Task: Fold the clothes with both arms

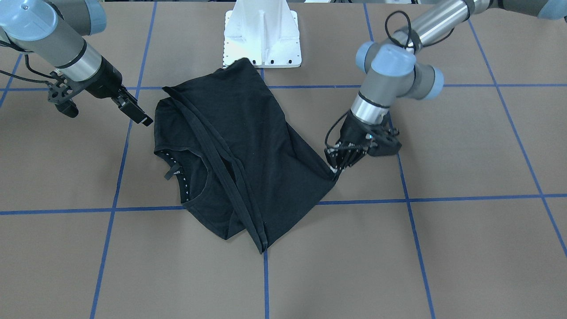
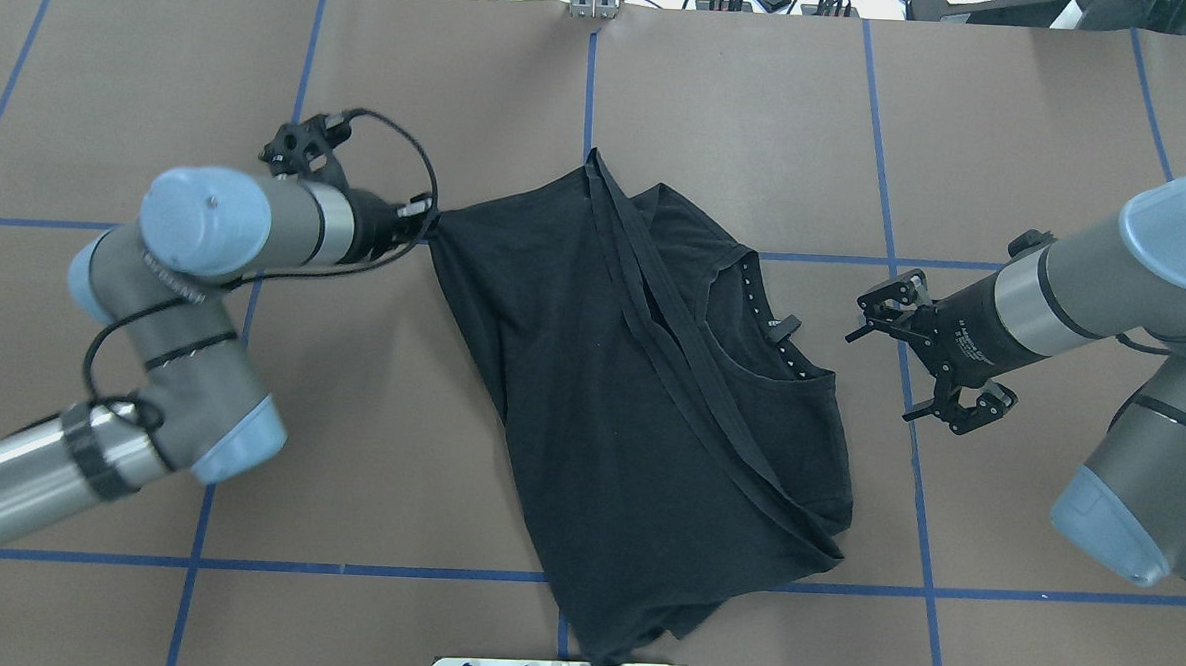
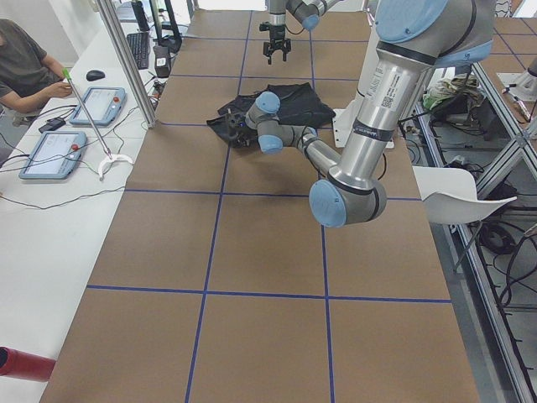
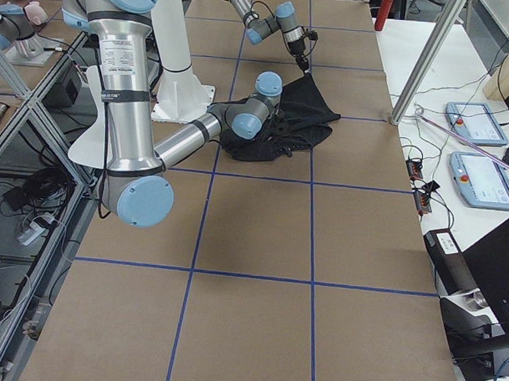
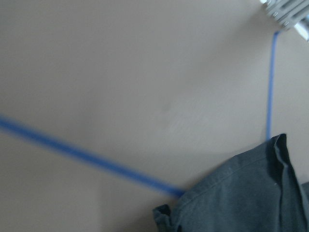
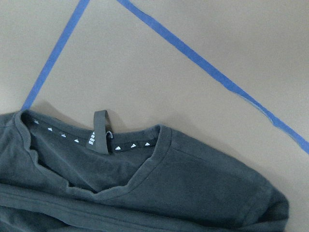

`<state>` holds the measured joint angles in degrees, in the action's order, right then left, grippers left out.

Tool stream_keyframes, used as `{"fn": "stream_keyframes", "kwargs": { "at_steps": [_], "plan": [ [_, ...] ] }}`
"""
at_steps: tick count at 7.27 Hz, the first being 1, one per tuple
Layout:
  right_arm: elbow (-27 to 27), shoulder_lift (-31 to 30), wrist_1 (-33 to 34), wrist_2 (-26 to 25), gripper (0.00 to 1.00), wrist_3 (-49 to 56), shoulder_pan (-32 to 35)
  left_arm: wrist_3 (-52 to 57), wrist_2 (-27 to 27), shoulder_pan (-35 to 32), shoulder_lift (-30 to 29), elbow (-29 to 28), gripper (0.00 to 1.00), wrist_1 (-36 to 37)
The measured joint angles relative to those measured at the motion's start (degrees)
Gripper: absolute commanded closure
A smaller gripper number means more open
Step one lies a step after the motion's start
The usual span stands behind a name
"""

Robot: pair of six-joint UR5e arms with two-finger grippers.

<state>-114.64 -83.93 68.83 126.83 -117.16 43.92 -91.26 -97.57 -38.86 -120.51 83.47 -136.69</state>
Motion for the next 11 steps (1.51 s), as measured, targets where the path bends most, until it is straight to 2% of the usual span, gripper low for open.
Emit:
{"fn": "stream_keyframes", "kwargs": {
  "at_steps": [2,3,4,5,6,7,9,10,11],
  "plan": [
    [0.0,0.1,-0.2,-0.1,0.00,0.0,0.6,2.8,-2.0,-4.6,-14.2,-20.1,1.00,-7.3],
    [0.1,0.2,-0.2,-0.2,0.00,0.0,0.8,4.7,-2.2,-5.6,-19.7,-28.9,0.62,-11.1],
    [0.2,0.5,-0.3,-0.5,0.00,0.0,0.8,5.7,-2.2,-6.1,-23.1,-35.1,0.01,-14.8],
    [0.2,1.5,-0.3,-0.8,0.00,-0.1,0.7,6.4,-2.2,-6.3,-24.8,-38.0,0.00,-16.6],
    [0.3,3.4,-0.3,-1.9,0.00,-0.3,0.1,6.8,-2.2,-6.6,-25.3,-38.1,0.00,-17.2],
    [0.4,5.3,-0.1,-4.7,0.01,-0.5,-1.9,7.1,-2.8,-6.7,-24.1,-34.7,0.00,-16.4],
    [0.4,7.9,0.7,-11.3,0.27,0.0,-9.2,7.1,-5.8,-6.8,-15.2,-21.6,0.00,-13.0],
    [0.4,9.9,3.8,-13.8,0.35,2.8,-12.4,7.2,-6.5,-6.7,-9.6,-14.3,0.00,-11.8],
    [0.5,13.2,10.1,-15.8,0.38,8.6,-15.0,7.3,-6.8,-6.7,-5.4,-8.9,0.00,-10.4]
  ]
}}
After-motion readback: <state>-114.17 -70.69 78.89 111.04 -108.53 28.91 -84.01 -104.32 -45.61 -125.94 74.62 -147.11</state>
